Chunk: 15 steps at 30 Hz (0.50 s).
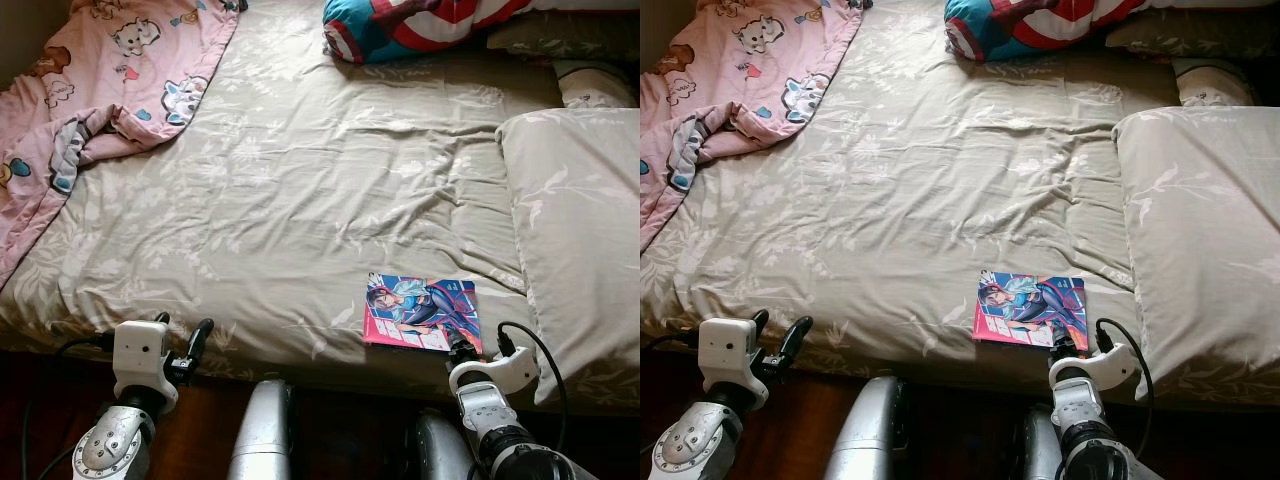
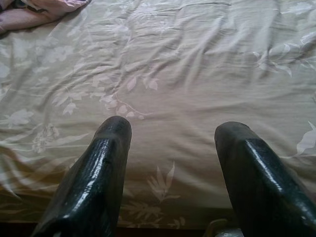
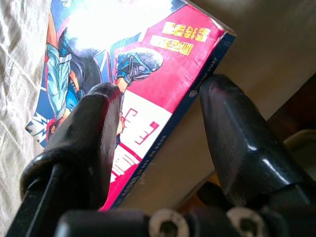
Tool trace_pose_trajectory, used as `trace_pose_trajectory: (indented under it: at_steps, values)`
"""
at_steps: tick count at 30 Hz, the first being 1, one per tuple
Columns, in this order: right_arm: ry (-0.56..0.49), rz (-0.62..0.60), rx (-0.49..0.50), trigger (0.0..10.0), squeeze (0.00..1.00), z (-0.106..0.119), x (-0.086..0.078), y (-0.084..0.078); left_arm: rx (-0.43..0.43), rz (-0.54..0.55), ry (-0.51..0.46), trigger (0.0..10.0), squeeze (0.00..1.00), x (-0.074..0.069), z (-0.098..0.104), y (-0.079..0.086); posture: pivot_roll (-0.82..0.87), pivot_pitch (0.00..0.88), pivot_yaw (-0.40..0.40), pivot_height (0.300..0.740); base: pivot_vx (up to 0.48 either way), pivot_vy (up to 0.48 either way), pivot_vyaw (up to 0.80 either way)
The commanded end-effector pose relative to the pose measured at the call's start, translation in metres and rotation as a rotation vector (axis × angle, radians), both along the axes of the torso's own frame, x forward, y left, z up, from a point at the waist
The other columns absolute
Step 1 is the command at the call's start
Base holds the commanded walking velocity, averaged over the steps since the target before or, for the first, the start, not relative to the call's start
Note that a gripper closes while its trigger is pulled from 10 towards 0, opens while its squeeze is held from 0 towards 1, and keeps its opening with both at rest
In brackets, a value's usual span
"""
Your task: Clean up the room
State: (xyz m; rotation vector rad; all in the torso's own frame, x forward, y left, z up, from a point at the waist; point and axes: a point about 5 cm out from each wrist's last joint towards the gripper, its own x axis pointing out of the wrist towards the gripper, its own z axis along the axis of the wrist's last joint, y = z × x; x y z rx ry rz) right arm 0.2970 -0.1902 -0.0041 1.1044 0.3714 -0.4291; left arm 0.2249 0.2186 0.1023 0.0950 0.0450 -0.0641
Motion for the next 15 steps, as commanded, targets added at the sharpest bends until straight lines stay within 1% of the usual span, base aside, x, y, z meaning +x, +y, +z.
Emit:
trace_pose_trajectory:
  at_steps: [1,4,6,9,13,14,15]
  values:
    - [0.019,0.002,0.007,10.0,0.00,-0.003,-0.003,0.001,0.032,0.007,0.026,10.0,0.00,-0.003,-0.004,0.006,0.32,0.275,0.056,0.645,0.000,0.000,0.00]
    - [0.012,-0.003,0.013,10.0,0.00,-0.003,-0.003,0.001,0.031,0.009,0.027,10.0,0.00,-0.004,-0.005,0.006,0.32,0.274,0.056,0.645,0.000,0.000,0.00]
    - [0.034,-0.005,0.008,10.0,0.00,-0.006,-0.005,-0.001,0.034,0.002,0.033,10.0,0.00,-0.003,-0.006,0.004,0.31,0.277,0.056,0.645,0.000,0.000,0.00]
    - [0.034,-0.007,0.009,10.0,0.00,-0.007,-0.007,-0.001,0.035,-0.003,0.032,10.0,0.00,-0.003,-0.007,0.002,0.30,0.276,0.054,0.645,0.000,0.000,0.00]
    - [0.036,-0.014,0.014,10.0,0.00,-0.013,-0.014,-0.001,0.030,-0.005,0.030,10.0,0.00,-0.001,-0.007,0.001,0.30,0.272,0.050,0.645,0.000,0.000,0.00]
    - [0.046,-0.013,0.010,10.0,0.00,-0.017,-0.019,-0.001,0.027,-0.004,0.028,10.0,0.00,0.001,-0.008,0.000,0.29,0.267,0.043,0.645,0.000,0.000,0.00]
    - [0.046,-0.013,0.006,10.0,0.00,-0.018,-0.021,-0.001,0.024,-0.003,0.026,10.0,0.00,0.002,-0.008,0.000,0.28,0.265,0.041,0.645,0.000,0.000,0.00]
